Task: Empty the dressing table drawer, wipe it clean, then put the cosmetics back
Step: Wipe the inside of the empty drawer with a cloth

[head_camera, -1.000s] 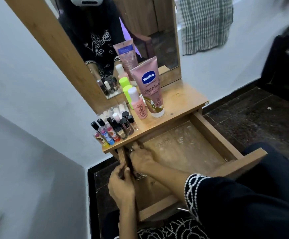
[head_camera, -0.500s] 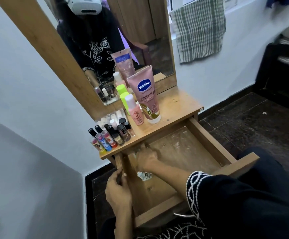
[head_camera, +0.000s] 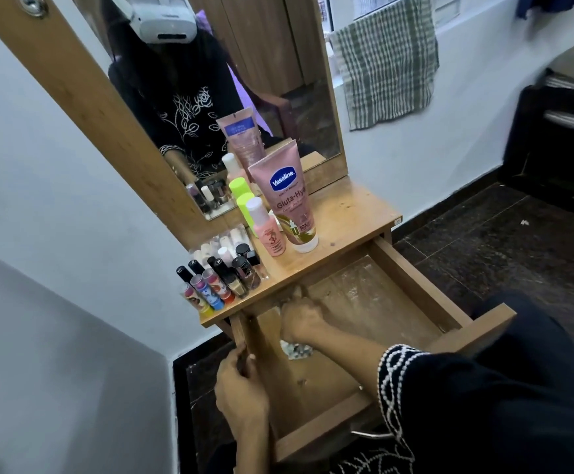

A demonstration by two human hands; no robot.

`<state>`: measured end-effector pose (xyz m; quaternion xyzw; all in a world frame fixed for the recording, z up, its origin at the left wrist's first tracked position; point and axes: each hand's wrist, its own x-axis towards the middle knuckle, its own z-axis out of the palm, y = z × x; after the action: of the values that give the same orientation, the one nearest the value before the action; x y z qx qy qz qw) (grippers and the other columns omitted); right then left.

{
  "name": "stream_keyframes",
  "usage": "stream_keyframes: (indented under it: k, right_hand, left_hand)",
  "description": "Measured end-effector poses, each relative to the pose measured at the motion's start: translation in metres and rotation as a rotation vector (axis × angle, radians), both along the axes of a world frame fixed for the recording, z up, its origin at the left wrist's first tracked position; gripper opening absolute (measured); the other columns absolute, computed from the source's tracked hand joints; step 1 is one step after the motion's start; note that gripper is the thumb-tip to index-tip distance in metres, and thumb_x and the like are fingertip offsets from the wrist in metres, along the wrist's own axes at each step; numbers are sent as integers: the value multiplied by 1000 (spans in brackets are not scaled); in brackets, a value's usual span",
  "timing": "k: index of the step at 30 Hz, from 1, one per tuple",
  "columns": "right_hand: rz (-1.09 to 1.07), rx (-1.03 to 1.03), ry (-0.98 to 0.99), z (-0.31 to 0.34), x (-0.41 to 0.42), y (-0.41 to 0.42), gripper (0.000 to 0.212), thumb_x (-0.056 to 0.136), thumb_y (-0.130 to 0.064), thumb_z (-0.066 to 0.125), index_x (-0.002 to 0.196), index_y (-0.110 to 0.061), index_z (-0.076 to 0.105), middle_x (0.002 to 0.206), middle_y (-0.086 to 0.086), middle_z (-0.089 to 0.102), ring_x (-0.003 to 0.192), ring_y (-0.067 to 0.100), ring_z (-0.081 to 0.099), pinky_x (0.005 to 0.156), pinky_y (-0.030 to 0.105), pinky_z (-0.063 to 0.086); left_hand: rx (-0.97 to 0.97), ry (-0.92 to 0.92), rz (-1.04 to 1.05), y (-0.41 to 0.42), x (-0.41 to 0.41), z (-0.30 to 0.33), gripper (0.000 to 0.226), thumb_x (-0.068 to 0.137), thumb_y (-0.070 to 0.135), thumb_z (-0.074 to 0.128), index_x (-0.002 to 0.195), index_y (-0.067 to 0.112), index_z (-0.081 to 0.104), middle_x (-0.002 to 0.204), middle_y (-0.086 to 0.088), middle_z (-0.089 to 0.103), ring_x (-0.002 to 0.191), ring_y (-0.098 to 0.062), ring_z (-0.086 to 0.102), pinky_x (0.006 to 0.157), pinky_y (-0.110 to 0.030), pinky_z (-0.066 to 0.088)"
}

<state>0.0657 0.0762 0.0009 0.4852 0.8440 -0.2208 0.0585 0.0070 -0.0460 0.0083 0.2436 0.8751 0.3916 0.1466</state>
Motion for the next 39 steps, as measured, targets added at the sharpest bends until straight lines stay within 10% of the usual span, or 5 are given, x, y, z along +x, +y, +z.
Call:
stream_keyframes:
  k: [5, 13, 21, 27, 39]
  right_hand:
    - [239, -5, -131, -11, 38, -24, 44, 88, -20, 54, 129, -6, 49, 149, 17, 15, 113, 35, 53, 85, 40, 48]
    - [18, -44, -45, 0, 10, 18, 43, 88, -15, 49, 130, -11, 48, 136, 11, 48, 122, 27, 52, 94, 38, 45]
    - [729, -241, -15, -10, 78, 0, 33, 84, -6, 63, 115, -16, 68, 126, 6, 41, 107, 19, 43, 88, 19, 34]
    - [579, -187, 83, 0, 56, 30, 35, 83, 7, 57, 110, -11, 71, 96, -21, 45, 109, 24, 52, 94, 31, 45]
    - [765, -283, -53, -13, 59, -9, 31, 84, -3, 63, 109, -18, 68, 129, -2, 39, 118, 14, 37, 108, 30, 33]
  left_hand:
    - [-2, 19, -17, -2, -2, -3, 27, 94, 15, 53, 119, 16, 62, 121, -7, 61, 114, -28, 55, 97, -43, 45]
    - [-50, 84, -70, -2, 3, 1, 30, 96, 16, 44, 120, 21, 61, 117, -5, 61, 110, -29, 56, 90, -42, 45]
    - [-62, 148, -81, -3, 5, -2, 30, 97, 14, 43, 123, 16, 59, 118, -10, 60, 109, -32, 56, 87, -42, 45]
    - [-88, 140, -74, 1, 5, 2, 32, 97, 13, 40, 123, 15, 59, 118, -9, 60, 108, -31, 56, 86, -42, 47]
    - [-46, 133, -59, -3, 6, -2, 29, 97, 15, 45, 122, 13, 60, 122, -9, 61, 110, -30, 57, 88, -41, 46]
